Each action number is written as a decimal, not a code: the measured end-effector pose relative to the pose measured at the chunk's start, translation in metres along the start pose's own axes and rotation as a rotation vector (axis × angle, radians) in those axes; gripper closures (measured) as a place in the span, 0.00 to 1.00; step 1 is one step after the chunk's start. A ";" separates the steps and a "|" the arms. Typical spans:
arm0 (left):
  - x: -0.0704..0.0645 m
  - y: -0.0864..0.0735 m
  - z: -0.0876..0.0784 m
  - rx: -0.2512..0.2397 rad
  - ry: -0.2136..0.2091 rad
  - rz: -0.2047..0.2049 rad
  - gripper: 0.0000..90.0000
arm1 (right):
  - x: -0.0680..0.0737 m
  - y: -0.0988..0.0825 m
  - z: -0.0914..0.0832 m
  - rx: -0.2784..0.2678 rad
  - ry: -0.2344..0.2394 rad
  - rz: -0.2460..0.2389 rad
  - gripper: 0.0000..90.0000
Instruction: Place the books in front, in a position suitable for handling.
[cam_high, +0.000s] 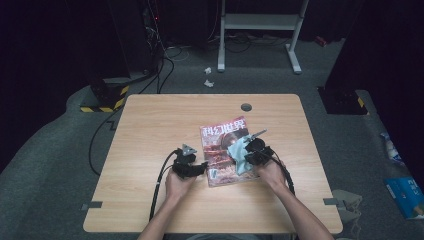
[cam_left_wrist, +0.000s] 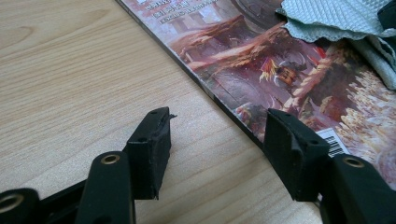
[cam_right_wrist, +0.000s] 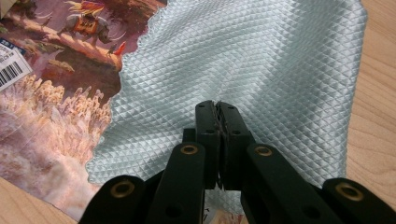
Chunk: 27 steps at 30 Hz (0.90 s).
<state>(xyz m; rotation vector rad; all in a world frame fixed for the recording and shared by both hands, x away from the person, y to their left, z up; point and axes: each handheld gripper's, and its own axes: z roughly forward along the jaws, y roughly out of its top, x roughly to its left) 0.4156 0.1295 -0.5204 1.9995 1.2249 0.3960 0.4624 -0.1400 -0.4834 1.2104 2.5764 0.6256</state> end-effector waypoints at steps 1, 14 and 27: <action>0.000 0.000 0.000 0.000 0.000 0.000 0.46 | 0.002 0.001 0.000 0.001 0.000 -0.001 0.98; 0.000 0.000 0.000 0.001 0.000 0.000 0.46 | 0.058 0.026 0.017 -0.018 0.085 -0.116 0.98; 0.000 0.000 0.000 0.002 0.002 0.003 0.46 | 0.076 0.034 0.021 -0.019 0.110 -0.170 0.98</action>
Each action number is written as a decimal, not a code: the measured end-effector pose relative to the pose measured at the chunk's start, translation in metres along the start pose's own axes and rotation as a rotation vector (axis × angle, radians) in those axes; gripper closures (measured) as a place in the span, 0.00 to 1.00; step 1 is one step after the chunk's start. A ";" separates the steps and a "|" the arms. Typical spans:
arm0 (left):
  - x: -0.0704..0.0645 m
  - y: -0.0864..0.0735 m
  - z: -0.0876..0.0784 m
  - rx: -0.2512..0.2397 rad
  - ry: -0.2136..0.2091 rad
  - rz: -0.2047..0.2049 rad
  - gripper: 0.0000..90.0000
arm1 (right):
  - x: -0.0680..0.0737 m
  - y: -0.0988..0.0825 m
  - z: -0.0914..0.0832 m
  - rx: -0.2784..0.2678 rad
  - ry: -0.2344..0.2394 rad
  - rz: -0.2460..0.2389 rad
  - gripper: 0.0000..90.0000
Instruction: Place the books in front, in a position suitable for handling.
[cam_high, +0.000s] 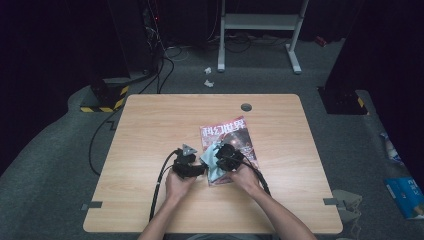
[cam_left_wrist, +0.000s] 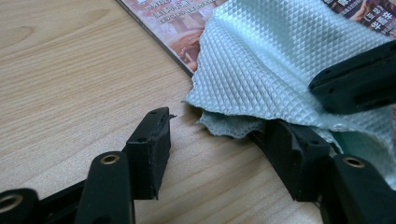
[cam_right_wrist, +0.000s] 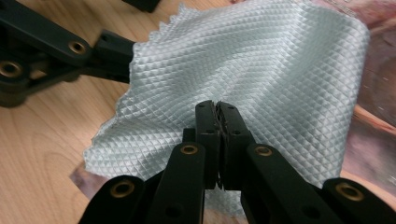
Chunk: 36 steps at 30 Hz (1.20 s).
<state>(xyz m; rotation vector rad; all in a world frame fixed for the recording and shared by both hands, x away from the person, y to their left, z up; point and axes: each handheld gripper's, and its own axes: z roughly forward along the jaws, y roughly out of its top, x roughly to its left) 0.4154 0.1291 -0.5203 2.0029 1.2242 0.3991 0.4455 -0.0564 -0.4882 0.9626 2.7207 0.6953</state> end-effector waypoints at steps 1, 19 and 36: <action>0.000 0.000 0.000 0.000 0.000 0.000 0.46 | 0.000 0.000 0.000 0.000 0.000 0.000 0.98; 0.000 0.000 0.000 0.000 0.001 -0.003 0.46 | -0.086 -0.054 -0.035 0.000 -0.134 0.235 0.98; -0.004 0.004 0.001 0.017 -0.028 -0.013 0.45 | -0.105 -0.060 -0.034 -0.021 -0.096 0.332 0.78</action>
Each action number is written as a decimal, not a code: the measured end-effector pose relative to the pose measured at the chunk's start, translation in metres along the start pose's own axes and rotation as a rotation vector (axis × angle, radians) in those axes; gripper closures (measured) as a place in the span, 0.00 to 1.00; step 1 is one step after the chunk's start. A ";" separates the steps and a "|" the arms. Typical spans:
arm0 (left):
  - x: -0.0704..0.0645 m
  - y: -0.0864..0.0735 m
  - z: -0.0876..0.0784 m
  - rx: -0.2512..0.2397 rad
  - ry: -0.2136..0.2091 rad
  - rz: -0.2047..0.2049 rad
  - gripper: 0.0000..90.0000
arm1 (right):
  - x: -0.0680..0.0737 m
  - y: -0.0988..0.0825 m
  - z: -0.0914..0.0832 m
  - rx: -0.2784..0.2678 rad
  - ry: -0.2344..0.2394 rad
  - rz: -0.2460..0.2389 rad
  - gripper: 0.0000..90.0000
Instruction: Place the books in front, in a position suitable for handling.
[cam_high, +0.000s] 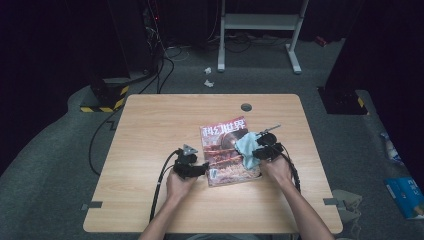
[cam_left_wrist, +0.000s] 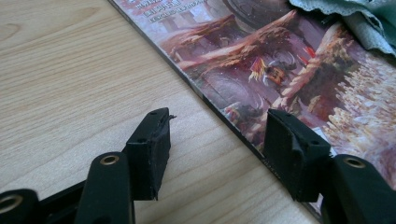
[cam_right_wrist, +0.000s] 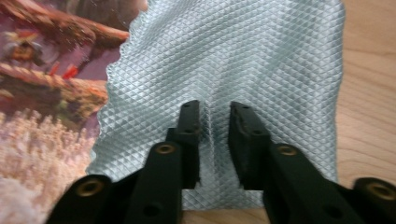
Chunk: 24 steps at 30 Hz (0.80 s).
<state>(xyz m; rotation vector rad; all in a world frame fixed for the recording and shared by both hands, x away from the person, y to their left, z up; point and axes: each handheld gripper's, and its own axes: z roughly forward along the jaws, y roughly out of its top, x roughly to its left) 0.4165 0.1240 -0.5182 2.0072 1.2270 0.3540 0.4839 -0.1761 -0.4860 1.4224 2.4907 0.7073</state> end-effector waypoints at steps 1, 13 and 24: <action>-0.001 0.002 0.001 0.009 0.000 0.018 0.45 | -0.001 0.000 0.001 0.002 0.021 0.015 0.76; -0.016 0.007 0.006 0.039 -0.060 0.065 0.49 | 0.002 -0.008 0.001 -0.004 0.062 0.012 0.80; -0.037 -0.012 -0.012 0.063 -0.082 0.091 0.49 | 0.022 -0.031 -0.013 0.013 0.019 -0.063 0.83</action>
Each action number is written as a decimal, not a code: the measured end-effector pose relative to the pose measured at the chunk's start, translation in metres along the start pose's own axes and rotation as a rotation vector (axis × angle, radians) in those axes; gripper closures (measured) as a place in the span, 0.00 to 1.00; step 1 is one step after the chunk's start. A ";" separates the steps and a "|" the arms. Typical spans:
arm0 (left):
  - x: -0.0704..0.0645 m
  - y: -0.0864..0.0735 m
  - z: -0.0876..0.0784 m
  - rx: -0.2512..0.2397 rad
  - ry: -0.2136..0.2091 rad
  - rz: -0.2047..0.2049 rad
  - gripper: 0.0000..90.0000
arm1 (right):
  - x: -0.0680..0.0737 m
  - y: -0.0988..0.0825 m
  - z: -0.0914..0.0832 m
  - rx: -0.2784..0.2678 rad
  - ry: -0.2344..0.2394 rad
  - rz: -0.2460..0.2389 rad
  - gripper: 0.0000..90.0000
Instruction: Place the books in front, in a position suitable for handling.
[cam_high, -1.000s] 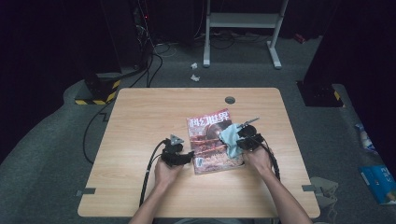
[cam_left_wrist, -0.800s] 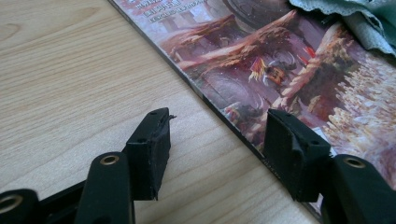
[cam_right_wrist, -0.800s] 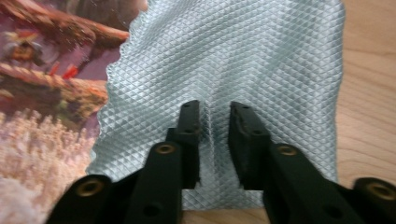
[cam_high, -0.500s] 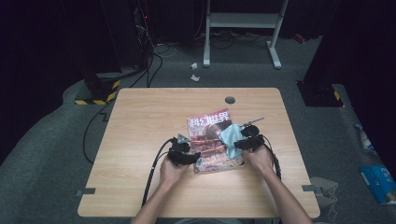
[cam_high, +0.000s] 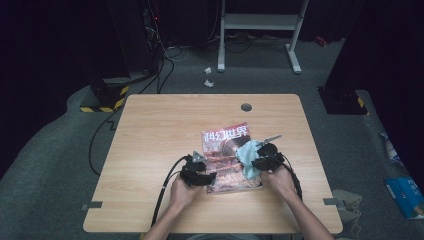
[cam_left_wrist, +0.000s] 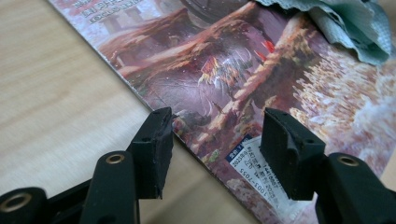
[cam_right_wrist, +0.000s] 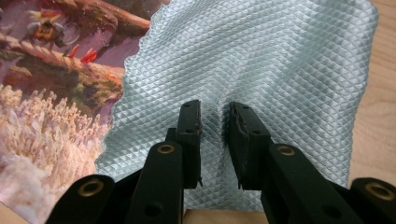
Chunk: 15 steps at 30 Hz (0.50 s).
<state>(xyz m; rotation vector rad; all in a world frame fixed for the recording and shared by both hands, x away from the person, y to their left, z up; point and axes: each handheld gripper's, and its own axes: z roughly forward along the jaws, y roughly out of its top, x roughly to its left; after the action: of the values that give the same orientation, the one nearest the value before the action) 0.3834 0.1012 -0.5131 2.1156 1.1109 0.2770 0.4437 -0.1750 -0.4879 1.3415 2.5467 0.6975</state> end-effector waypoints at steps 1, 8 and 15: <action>-0.002 -0.001 -0.001 0.000 0.005 0.001 0.49 | 0.003 -0.003 -0.002 0.001 -0.008 -0.018 0.84; -0.002 0.000 -0.002 0.004 0.059 -0.022 0.41 | 0.008 -0.009 -0.009 -0.015 -0.046 -0.064 0.96; 0.014 0.000 -0.002 -0.004 0.104 -0.053 0.37 | 0.011 0.001 -0.021 -0.082 -0.068 -0.093 0.98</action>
<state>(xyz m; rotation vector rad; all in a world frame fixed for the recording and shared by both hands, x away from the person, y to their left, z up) 0.3912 0.1135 -0.5131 2.0850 1.2236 0.3677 0.4308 -0.1726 -0.4682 1.1927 2.4807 0.7183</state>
